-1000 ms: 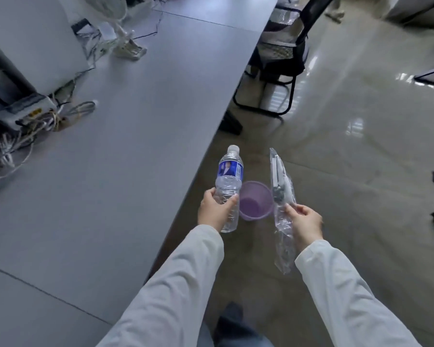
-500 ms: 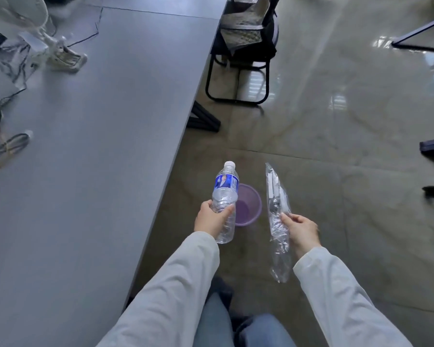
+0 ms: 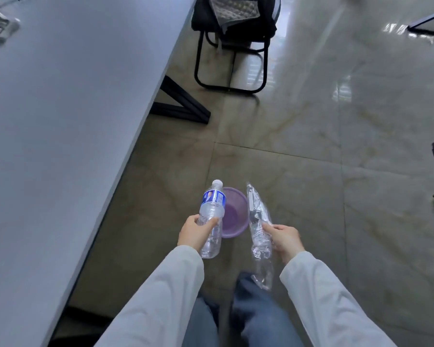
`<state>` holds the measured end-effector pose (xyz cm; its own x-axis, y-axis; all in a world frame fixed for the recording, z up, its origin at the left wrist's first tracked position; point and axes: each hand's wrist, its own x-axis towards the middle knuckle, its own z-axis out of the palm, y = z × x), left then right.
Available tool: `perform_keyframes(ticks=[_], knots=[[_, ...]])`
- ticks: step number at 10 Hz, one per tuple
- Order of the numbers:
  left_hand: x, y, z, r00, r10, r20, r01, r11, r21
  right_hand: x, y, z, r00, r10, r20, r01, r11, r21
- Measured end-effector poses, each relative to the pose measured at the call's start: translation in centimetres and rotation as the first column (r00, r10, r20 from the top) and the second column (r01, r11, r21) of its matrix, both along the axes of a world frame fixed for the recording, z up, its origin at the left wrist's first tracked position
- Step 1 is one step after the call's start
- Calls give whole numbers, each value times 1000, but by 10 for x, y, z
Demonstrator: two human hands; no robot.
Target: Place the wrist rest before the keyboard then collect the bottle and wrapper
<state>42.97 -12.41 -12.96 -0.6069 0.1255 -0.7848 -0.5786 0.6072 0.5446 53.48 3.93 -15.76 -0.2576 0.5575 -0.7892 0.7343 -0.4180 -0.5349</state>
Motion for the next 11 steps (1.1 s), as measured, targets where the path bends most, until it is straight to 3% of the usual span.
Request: perform_keyframes(ticks=[4,6,8,11], knots=[[-40,31,-192,981,-35,191,45,998,-48,-56,24,-196,995,57,87,-34,968,-250],[-51,39,-251,977,-19,211,20,1000,-4,-78,28,-246,996,37,78,-13,958,-287],[-47,42,-250,989,88,116,-83,995,-47,-76,33,-247,999,-14,42,26,952,-306],[-59,65,-192,1000,27,1,-27,999,24,-83,24,-176,994,-32,-103,10,978,-210]])
